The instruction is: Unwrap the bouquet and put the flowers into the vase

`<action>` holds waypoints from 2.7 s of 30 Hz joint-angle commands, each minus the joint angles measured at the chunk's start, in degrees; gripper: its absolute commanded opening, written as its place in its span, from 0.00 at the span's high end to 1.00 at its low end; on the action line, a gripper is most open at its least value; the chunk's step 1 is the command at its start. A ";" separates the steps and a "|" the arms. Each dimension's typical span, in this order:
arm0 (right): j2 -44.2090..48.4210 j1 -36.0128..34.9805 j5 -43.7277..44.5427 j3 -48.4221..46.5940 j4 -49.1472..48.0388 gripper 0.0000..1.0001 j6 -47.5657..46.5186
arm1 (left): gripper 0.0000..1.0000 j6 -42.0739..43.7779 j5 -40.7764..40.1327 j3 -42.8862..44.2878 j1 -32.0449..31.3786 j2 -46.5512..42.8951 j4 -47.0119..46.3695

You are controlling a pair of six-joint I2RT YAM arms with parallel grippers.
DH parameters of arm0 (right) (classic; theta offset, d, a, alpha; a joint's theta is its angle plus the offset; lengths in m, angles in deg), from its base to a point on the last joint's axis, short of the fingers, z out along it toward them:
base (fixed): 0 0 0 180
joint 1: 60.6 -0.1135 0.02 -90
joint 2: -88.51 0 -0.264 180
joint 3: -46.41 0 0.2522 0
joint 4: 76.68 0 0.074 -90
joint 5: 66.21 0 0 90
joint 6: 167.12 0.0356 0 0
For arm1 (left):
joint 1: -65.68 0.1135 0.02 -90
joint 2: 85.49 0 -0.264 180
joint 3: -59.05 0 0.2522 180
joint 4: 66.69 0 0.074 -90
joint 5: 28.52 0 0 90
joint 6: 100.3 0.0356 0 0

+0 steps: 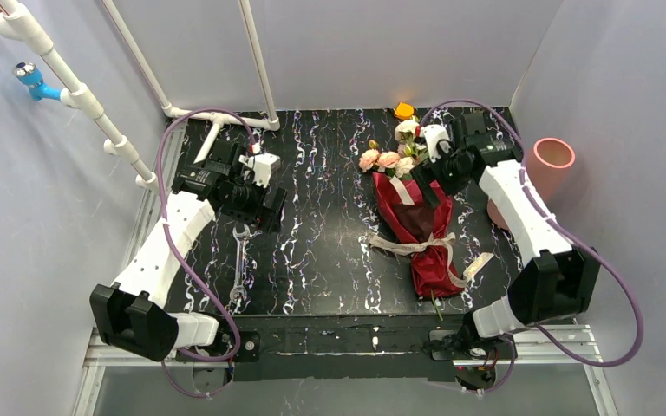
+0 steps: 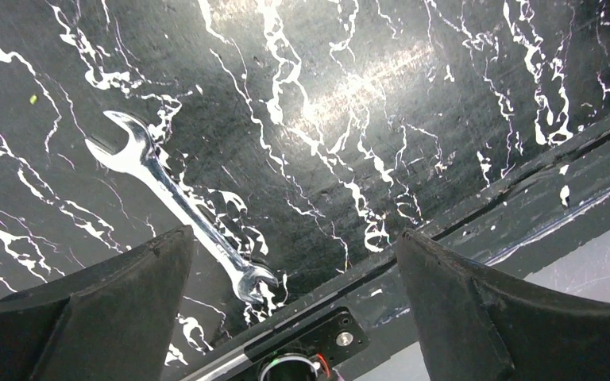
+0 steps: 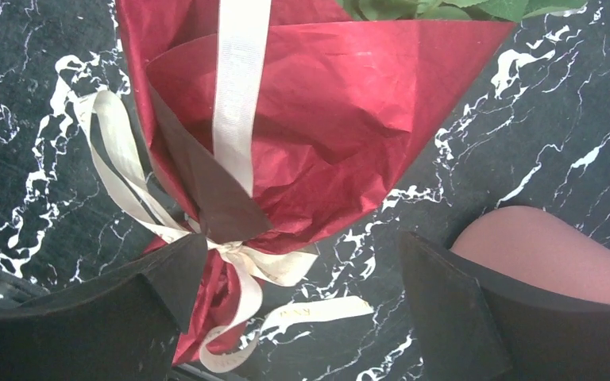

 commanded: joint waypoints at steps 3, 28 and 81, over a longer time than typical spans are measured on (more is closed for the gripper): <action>-9.23 8.18 -8.22 -14.99 15.90 0.00 -14.17 | 0.00 0.46 1.49 3.55 -0.10 0.20 -2.79; -29.44 9.20 -1.73 -9.59 15.41 0.00 -54.41 | 0.00 1.54 11.71 4.61 -0.10 6.13 -8.40; -26.53 -2.70 -29.06 -17.66 -0.74 0.13 5.17 | 0.48 -28.77 9.26 29.07 -9.49 38.94 -28.55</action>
